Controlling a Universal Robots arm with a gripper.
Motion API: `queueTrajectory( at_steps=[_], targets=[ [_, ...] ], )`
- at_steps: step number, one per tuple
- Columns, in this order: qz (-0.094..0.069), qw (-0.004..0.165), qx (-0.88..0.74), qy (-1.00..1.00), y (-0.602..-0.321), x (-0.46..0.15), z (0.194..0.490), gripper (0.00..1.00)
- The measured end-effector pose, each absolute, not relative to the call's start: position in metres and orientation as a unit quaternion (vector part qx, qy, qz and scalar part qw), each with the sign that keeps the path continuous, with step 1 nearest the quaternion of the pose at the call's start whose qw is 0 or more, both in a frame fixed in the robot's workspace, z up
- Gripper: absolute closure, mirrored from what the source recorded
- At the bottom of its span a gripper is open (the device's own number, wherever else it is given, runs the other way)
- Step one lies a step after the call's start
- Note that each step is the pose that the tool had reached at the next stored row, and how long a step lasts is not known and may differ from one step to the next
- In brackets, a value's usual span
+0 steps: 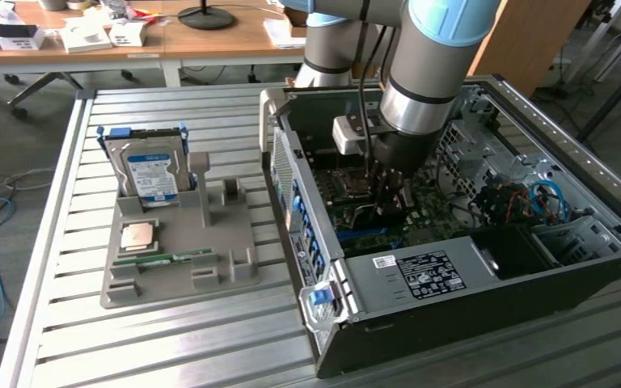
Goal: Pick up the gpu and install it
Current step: 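Insert the gpu into the slot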
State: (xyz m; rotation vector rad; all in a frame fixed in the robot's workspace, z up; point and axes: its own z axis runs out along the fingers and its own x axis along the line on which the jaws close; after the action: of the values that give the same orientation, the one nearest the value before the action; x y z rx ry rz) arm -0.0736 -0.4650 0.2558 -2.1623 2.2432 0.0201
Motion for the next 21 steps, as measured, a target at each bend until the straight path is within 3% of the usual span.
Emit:
queueTrajectory(
  at_steps=[21],
  targets=[
    [0.006,0.013,-0.696,0.718,-0.4650,-0.0736,0.2553,0.74]
  ],
)
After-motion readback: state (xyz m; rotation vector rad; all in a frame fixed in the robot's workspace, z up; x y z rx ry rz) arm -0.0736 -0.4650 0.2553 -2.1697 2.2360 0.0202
